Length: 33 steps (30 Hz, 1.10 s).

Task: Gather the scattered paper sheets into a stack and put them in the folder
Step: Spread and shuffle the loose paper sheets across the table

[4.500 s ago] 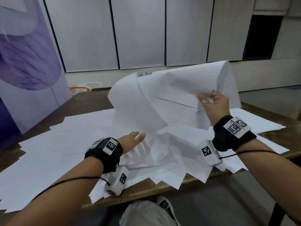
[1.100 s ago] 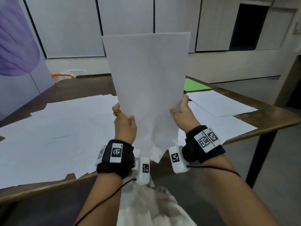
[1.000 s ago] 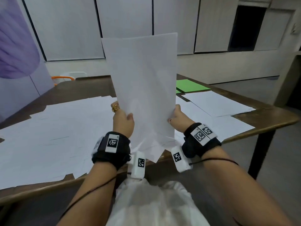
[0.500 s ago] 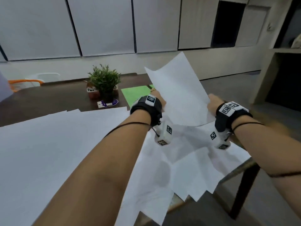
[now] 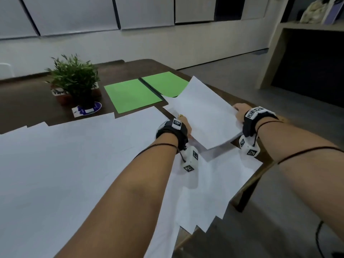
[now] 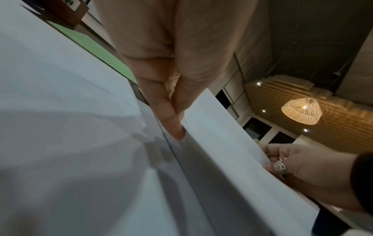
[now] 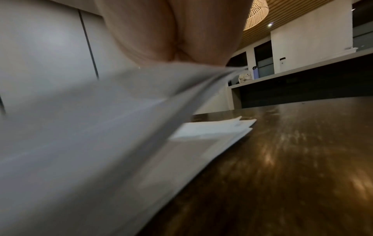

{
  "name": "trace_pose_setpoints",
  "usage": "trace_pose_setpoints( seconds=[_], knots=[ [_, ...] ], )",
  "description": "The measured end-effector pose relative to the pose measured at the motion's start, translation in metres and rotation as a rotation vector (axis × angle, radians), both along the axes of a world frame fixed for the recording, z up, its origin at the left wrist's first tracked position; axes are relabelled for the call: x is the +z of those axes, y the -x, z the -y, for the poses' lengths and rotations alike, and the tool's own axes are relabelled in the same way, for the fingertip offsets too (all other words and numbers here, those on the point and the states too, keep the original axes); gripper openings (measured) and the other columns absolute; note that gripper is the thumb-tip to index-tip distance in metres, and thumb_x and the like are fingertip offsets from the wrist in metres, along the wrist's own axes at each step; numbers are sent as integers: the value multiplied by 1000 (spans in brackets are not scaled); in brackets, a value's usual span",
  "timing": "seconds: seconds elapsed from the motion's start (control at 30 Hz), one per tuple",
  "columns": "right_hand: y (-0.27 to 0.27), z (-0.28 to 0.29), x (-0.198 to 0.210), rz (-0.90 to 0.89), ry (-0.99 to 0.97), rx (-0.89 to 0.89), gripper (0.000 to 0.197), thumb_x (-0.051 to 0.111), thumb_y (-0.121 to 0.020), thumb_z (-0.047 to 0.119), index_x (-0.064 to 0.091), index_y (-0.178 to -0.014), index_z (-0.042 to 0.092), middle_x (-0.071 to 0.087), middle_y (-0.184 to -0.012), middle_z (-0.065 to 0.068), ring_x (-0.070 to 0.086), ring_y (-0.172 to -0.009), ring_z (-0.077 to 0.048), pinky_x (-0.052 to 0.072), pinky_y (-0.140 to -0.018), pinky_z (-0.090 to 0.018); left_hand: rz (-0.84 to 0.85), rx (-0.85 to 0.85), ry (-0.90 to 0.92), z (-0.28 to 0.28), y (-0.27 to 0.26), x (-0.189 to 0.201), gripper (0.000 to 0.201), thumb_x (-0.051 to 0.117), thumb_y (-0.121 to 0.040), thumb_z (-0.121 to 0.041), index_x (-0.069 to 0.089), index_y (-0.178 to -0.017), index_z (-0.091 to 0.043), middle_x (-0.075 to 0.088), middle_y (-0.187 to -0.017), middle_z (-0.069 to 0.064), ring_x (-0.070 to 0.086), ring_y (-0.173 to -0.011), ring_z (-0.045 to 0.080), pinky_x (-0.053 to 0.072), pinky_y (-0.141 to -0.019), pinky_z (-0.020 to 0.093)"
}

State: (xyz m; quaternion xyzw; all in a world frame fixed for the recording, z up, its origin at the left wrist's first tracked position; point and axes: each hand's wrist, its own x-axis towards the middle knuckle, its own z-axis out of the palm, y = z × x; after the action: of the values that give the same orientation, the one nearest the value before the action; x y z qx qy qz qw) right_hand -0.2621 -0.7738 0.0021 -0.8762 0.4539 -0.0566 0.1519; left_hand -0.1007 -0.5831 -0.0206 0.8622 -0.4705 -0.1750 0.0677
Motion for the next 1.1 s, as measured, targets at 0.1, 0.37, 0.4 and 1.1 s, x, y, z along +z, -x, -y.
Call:
trace_pose_setpoints(
  seconds=[0.1,0.37,0.4,1.1],
  knots=[
    [5,1,-5,-43,-7,-31,28,48,-87,3,59,-112,10,60,-121,-16,57,-107,-33,46,-92,-38,17,54,-37,-3,12,-2,25,69,-75,-21,57,-93,-8,65,-100,12,64,-88,34,56,-77,41],
    [15,-10,-4,-190,-47,30,86,51,-80,68,33,-143,12,30,-152,-8,31,-138,-29,24,-113,-42,65,187,137,-36,18,6,72,64,-82,-43,35,-136,-4,46,-137,14,49,-122,32,42,-101,41],
    [14,-28,1,-159,-42,62,78,52,-85,61,35,-142,11,31,-151,-8,31,-138,-28,24,-114,-40,89,193,145,-52,23,17,68,62,-86,-39,34,-139,-7,45,-140,11,47,-125,30,40,-103,38],
    [-2,-291,-5,-553,28,665,98,45,-81,71,9,-149,10,23,-153,-13,42,-128,-25,28,-106,-35,91,533,-369,-354,78,2,113,60,-67,-74,8,-150,-17,24,-152,11,32,-136,29,29,-111,41]
  ],
)
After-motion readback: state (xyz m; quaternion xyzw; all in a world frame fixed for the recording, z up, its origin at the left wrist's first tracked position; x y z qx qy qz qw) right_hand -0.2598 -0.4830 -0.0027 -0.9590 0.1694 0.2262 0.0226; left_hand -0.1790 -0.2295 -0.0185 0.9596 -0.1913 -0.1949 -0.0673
